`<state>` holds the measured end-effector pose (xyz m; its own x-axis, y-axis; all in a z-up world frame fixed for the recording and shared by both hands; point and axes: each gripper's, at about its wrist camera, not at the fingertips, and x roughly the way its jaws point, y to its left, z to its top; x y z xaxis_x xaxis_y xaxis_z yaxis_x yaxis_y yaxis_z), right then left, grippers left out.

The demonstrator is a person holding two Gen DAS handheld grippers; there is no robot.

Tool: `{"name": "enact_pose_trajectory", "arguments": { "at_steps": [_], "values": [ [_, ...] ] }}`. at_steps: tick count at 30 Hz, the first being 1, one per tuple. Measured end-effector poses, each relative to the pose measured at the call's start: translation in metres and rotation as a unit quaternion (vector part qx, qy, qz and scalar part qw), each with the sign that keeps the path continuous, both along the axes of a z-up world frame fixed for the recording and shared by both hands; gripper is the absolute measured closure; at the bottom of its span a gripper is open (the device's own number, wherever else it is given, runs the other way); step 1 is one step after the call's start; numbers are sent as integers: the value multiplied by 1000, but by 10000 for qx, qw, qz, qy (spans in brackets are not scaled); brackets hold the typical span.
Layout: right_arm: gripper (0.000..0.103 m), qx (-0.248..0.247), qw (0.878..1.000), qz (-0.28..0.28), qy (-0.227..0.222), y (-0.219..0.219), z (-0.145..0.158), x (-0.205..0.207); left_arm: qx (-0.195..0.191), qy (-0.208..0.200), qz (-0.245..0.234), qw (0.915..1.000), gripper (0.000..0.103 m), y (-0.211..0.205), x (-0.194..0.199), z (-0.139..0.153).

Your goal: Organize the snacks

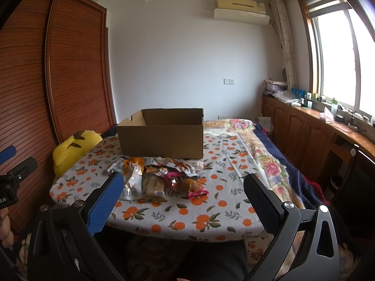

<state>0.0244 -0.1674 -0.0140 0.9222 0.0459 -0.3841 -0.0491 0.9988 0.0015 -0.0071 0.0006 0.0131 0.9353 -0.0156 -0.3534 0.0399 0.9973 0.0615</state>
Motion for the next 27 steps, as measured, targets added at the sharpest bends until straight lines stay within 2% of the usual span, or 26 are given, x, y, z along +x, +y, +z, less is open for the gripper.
{"name": "enact_pose_trajectory", "arguments": {
  "at_steps": [5, 16, 27],
  "values": [
    [0, 18, 10000, 7, 50, -2, 0, 1, -9, 148, 7, 9999, 0, 0, 5, -10],
    [0, 85, 9993, 8, 372, -10, -26, 18, -7, 517, 3, 9987, 0, -5, 23, -42],
    [0, -160, 9978, 55, 634, -24, -62, 57, -86, 853, -28, 9963, 0, -1, 67, -71]
  ]
}}
